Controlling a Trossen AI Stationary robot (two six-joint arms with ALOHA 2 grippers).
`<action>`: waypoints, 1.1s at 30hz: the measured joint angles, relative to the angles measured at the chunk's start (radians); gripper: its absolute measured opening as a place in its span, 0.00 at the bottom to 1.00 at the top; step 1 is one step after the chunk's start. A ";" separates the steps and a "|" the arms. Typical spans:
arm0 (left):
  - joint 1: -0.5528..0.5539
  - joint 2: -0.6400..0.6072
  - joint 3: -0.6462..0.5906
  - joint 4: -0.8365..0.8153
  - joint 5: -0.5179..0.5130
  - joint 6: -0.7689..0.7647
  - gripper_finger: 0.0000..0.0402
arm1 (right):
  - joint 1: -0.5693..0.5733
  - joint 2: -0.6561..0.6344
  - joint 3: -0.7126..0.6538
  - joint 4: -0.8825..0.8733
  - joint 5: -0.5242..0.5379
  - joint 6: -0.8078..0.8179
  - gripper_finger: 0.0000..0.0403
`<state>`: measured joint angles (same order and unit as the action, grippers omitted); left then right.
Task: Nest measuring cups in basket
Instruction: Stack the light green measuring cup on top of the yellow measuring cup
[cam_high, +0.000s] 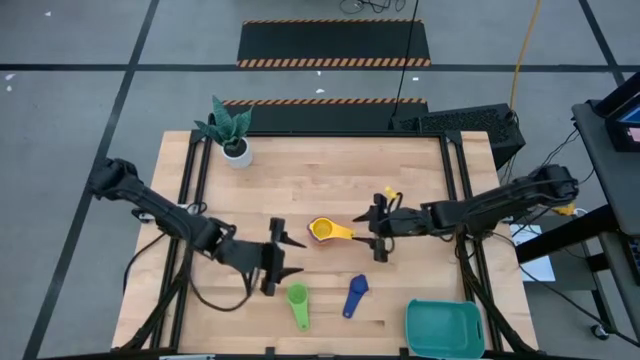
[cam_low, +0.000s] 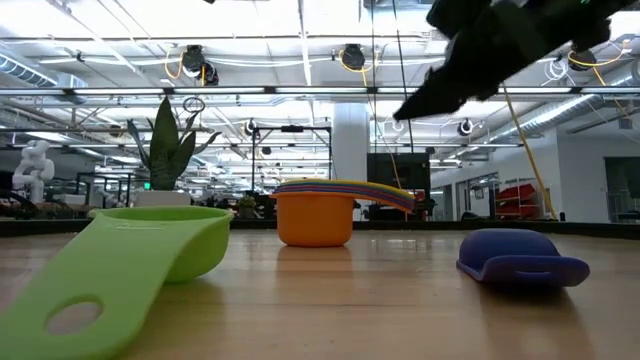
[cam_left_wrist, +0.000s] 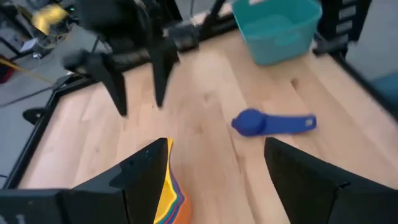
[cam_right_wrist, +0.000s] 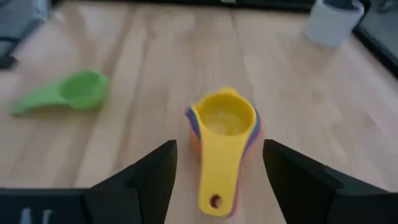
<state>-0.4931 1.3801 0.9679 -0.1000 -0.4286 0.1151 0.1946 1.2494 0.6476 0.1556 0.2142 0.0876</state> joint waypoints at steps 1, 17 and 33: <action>-0.004 0.016 0.005 -0.003 -0.002 0.011 0.67 | 0.007 -0.020 0.000 -0.004 -0.001 -0.001 0.58; -0.126 0.281 0.015 -0.030 0.166 -0.115 0.67 | 0.095 -0.112 0.000 -0.011 -0.002 -0.005 0.55; -0.168 0.418 0.015 -0.048 0.193 -0.173 0.67 | 0.095 -0.112 0.000 -0.011 -0.004 -0.003 0.55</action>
<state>-0.6613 1.7984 0.9829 -0.1481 -0.2357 -0.0582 0.2901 1.1374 0.6476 0.1444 0.2104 0.0849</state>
